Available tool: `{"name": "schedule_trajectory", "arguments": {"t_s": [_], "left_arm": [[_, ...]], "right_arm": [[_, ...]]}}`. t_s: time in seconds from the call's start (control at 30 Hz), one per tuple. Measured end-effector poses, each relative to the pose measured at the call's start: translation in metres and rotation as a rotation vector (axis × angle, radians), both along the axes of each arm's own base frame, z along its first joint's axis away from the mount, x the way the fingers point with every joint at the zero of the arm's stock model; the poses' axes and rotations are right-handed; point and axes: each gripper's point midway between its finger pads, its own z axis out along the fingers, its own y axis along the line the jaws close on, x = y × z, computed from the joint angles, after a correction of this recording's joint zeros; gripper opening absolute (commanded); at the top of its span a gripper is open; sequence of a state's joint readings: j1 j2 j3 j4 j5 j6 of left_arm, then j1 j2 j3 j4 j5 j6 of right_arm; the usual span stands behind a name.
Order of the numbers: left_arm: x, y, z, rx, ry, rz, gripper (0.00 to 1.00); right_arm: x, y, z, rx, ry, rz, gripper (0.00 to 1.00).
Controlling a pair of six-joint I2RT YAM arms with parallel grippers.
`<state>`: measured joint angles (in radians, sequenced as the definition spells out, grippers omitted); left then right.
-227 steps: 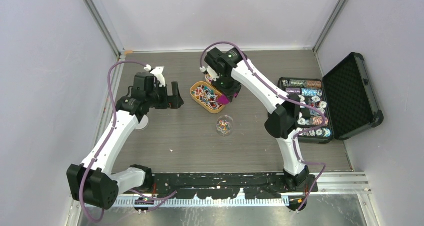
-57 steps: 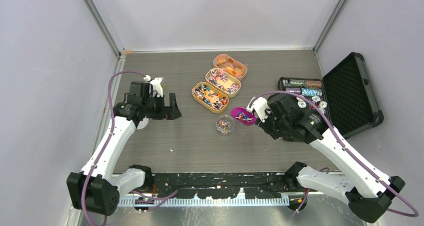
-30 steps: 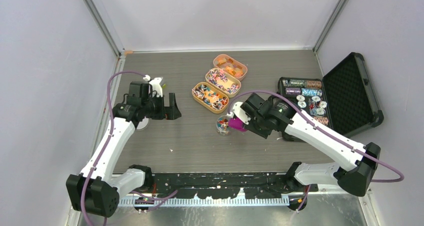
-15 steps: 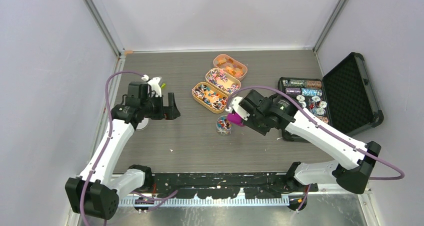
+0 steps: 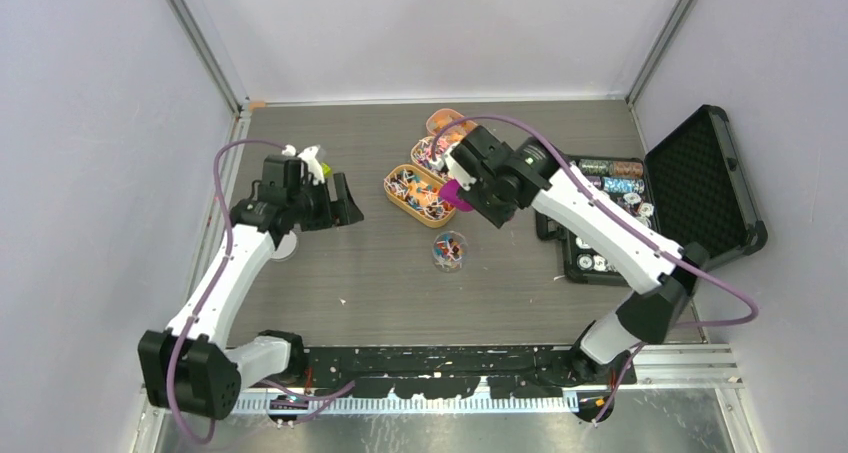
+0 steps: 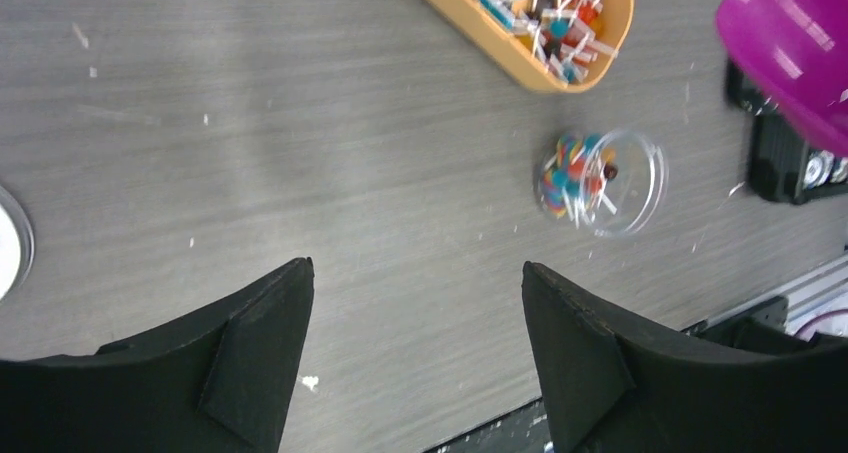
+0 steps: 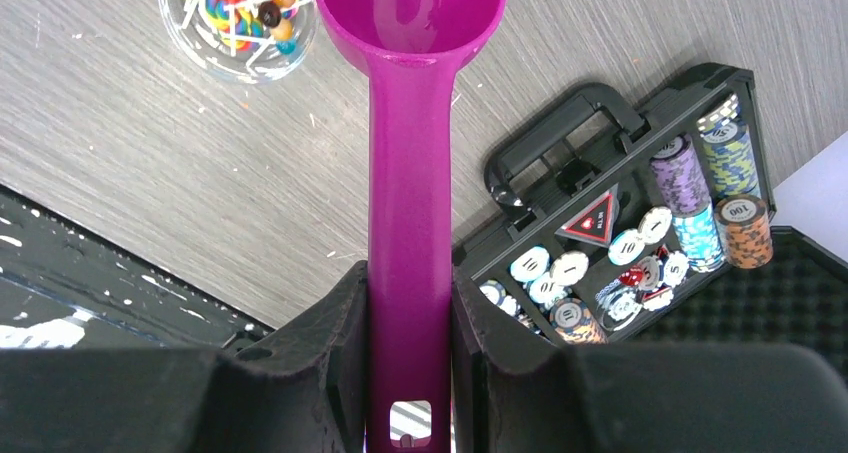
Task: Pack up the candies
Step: Place the fake candies in the packing bottle, then scoop the fake candies from the storage box.
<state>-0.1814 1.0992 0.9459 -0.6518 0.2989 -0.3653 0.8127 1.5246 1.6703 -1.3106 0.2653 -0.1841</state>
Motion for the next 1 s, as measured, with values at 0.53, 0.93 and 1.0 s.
{"name": "schedule_trajectory", "arguments": {"t_s": [0.53,0.93,1.0], "left_arm": [[0.176,-0.038,-0.020,-0.129,0.037,0.085,0.32],[0.211,-0.052,-0.094,-0.135,0.177,0.030,0.21],[0.208,-0.056,-0.103,-0.156,0.206,0.016,0.20]], "right_arm": [[0.055,0.045,-0.049,-0.175,0.121,0.020,0.01],[0.077,0.059,-0.077,-0.230,0.172,0.053,0.00],[0.077,0.061,-0.082,-0.231,0.183,0.063,0.01]]}}
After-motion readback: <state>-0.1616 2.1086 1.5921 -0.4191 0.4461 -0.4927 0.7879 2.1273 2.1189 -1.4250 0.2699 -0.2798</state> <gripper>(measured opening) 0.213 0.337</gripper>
